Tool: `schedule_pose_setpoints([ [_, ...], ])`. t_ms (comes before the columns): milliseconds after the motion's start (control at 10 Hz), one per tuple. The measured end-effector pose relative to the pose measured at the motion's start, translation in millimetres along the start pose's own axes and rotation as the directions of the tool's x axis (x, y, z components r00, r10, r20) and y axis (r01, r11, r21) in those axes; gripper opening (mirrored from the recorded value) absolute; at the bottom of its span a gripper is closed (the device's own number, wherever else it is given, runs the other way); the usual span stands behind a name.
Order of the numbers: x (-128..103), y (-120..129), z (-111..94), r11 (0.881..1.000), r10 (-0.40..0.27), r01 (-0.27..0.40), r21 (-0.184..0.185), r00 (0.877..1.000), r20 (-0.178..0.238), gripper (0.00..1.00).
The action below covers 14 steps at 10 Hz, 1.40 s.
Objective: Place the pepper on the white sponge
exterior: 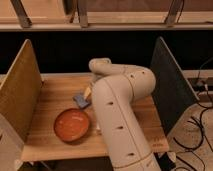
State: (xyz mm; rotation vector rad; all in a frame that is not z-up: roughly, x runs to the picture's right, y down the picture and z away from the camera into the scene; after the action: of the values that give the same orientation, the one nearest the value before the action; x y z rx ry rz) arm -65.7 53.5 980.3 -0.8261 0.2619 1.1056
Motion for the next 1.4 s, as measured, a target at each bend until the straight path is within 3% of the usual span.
schedule_pose_setpoints([
  [100,-1.7,-4.4,-0.9,1.0,0.023,-0.023,-0.008,1.0,0.01,0.76],
  [500,-0.9,-24.1,-1.6,0.997,0.077,-0.076,-0.017,0.997,0.031,0.44],
  [700,3.3,-28.5,3.6,0.996,0.09,-0.09,-0.022,0.996,0.011,0.21],
  [900,4.5,-26.5,8.6,0.996,0.085,-0.085,-0.027,0.996,-0.001,0.08],
  [1100,1.3,-17.0,8.2,0.998,0.055,-0.055,-0.04,0.998,0.005,0.07],
  [1200,-6.2,-11.3,1.5,0.999,0.035,-0.034,-0.032,0.999,0.027,0.07],
  [1400,-17.9,-3.1,-26.0,1.0,-0.014,0.013,0.013,0.997,0.071,0.07],
])
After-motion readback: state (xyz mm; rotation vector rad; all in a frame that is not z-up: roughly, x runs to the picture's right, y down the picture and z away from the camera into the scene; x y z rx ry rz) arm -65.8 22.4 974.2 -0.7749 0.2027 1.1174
